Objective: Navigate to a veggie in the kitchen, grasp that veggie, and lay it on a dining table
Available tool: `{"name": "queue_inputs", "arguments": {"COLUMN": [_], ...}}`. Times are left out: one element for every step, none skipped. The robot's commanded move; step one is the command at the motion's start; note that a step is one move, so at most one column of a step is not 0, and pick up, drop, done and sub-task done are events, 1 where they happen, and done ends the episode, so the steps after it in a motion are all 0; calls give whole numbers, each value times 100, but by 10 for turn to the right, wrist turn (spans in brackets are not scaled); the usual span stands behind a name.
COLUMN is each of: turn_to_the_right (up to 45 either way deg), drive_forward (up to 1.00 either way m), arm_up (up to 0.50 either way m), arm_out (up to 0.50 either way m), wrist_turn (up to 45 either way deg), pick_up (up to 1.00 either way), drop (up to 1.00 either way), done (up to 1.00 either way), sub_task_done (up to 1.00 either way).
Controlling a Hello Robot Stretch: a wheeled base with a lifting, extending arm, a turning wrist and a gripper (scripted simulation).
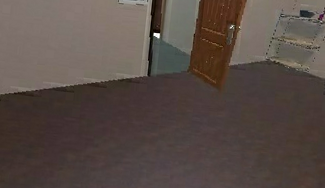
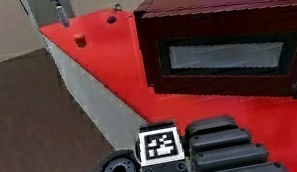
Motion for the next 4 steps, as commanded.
{"name": "queue_inputs", "arguments": {"turn_to_the_right": [0,0,30,0], "drive_forward": [100,100,0,100], "arm_up": [0,0,0,0], "arm_out": [0,0,0,0], "wrist_turn": [0,0,0,0], "pick_up": [0,0,0,0], "drop": [0,0,0,0], "done": [0,0,0,0], "sub_task_done": [0,0,0,0]}}
